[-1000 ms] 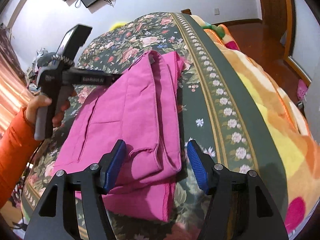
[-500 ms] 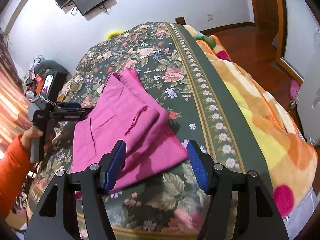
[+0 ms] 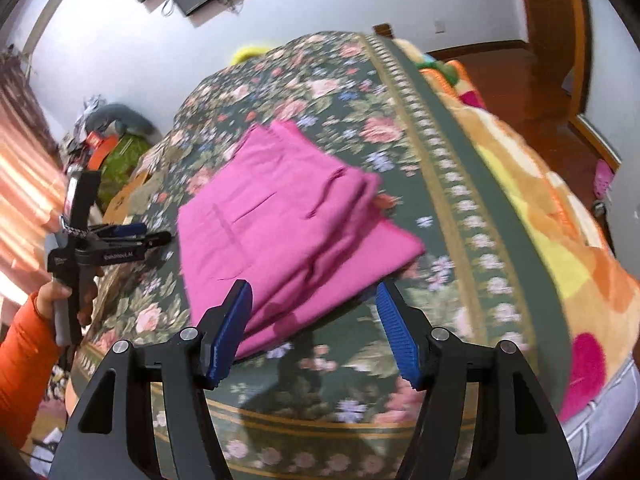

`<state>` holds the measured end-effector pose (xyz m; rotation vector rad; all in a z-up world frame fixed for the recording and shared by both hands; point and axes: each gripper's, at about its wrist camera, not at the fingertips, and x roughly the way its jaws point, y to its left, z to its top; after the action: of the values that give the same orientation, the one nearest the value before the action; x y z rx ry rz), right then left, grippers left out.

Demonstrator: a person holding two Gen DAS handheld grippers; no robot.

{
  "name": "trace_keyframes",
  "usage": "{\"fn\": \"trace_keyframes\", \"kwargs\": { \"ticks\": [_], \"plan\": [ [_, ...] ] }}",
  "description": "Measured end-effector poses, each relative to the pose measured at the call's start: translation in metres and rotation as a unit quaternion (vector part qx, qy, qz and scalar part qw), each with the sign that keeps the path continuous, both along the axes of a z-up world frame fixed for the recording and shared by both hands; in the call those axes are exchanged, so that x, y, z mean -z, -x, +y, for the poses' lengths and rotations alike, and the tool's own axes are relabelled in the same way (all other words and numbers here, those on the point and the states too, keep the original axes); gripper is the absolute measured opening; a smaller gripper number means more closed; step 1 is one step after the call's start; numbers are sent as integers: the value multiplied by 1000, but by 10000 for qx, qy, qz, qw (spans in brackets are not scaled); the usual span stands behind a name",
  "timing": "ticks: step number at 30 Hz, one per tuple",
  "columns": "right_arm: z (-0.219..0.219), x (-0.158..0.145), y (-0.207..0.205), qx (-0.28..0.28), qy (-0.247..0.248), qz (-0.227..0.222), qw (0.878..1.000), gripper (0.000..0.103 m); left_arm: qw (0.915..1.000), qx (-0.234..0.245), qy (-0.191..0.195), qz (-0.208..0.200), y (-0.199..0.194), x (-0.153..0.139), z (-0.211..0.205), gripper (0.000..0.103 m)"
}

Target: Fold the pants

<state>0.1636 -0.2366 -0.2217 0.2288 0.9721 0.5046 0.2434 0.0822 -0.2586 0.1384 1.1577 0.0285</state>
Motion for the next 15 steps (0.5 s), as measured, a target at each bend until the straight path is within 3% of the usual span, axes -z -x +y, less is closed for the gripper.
{"fn": "trace_keyframes", "kwargs": {
  "ticks": [5, 9, 11, 15],
  "plan": [
    [18, 23, -5, -191, 189, 191, 9995, 60, 9995, 85, 252, -159, -8, -18, -4, 73],
    [14, 27, -10, -165, 170, 94, 9997, 60, 9965, 494, 591, -335, -33, -36, -20, 77],
    [10, 28, -17, -111, 221, 102, 9996, 60, 9946, 709, 710, -267, -47, -34, -30, 86],
    [6, 29, -29, -126, 317, 96, 9994, 60, 9940, 939, 555, 34, -84, -11, -52, 86]
  ]
}}
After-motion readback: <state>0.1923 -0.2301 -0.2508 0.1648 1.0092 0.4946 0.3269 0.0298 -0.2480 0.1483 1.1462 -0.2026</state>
